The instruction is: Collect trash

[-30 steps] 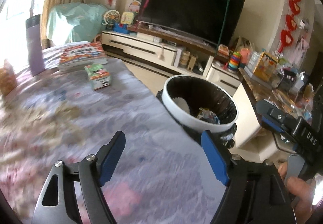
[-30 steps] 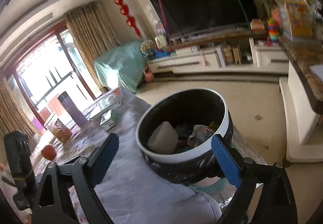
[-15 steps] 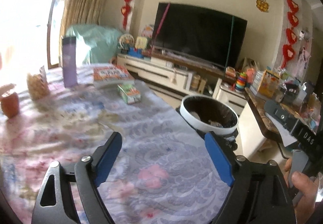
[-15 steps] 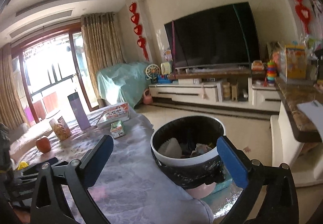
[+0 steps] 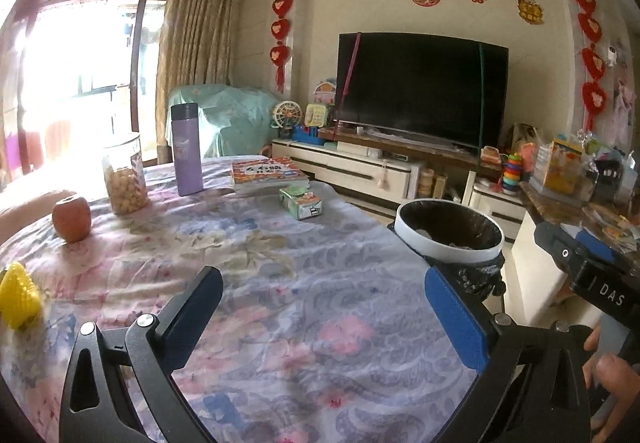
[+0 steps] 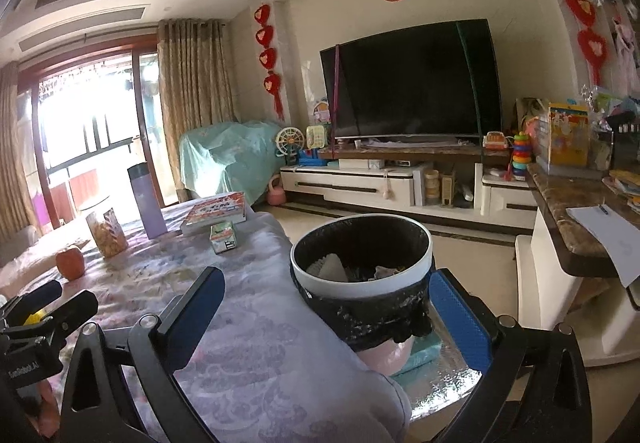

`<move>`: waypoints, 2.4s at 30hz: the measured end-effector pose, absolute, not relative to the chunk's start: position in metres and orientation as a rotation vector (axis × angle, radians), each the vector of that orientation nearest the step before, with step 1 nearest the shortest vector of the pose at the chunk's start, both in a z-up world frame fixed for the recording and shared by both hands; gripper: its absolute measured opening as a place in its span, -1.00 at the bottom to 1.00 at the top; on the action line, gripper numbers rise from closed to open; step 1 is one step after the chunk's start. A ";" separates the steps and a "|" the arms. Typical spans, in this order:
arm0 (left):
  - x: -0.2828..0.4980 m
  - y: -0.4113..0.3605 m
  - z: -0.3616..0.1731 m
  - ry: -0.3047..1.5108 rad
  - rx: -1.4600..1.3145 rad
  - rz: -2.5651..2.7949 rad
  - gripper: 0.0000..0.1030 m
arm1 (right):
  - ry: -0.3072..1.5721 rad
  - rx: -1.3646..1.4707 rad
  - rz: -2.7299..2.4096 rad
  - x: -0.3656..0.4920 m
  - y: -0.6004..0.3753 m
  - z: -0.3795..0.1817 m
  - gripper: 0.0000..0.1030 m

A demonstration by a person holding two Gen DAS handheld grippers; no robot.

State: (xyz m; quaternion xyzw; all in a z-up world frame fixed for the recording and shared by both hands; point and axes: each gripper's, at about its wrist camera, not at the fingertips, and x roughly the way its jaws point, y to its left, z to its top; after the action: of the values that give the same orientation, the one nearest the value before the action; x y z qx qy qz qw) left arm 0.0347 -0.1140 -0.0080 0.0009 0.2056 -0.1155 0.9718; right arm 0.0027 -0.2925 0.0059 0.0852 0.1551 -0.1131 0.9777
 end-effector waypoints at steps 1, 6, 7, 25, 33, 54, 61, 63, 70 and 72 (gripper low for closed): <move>0.034 -0.114 -0.008 0.414 0.005 -0.232 0.98 | 0.311 0.168 -0.229 0.002 -0.291 0.005 1.00; 0.032 -0.114 -0.007 0.398 0.021 -0.216 0.98 | 0.310 0.156 -0.230 -0.001 -0.287 0.002 1.00; 0.031 -0.114 -0.007 0.396 0.022 -0.215 0.98 | 0.309 0.155 -0.231 -0.002 -0.286 0.002 1.00; 0.029 -0.112 -0.007 0.380 0.034 -0.200 0.98 | 0.303 0.159 -0.225 -0.005 -0.287 0.000 1.00; 0.029 -0.112 -0.008 0.372 0.040 -0.200 0.98 | 0.287 0.162 -0.214 -0.007 -0.285 0.003 1.00; 0.031 -0.112 -0.009 0.374 0.048 -0.212 0.98 | 0.286 0.164 -0.204 -0.008 -0.283 0.005 1.00; 0.032 -0.111 -0.009 0.376 0.044 -0.215 0.98 | 0.286 0.163 -0.203 -0.008 -0.283 0.005 1.00; 0.032 -0.111 -0.009 0.378 0.046 -0.216 0.98 | 0.285 0.164 -0.201 -0.008 -0.283 0.006 1.00; 0.032 -0.110 -0.009 0.379 0.042 -0.219 0.98 | 0.280 0.167 -0.197 -0.007 -0.282 0.007 1.00; 0.033 -0.110 -0.009 0.379 0.045 -0.219 0.98 | 0.279 0.166 -0.195 -0.007 -0.281 0.009 1.00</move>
State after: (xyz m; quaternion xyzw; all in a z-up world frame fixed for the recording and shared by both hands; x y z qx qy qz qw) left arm 0.0329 -0.1100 -0.0089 0.0222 0.1879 -0.1086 0.9759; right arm -0.0074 -0.2808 0.0088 0.0827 0.1389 -0.0971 0.9821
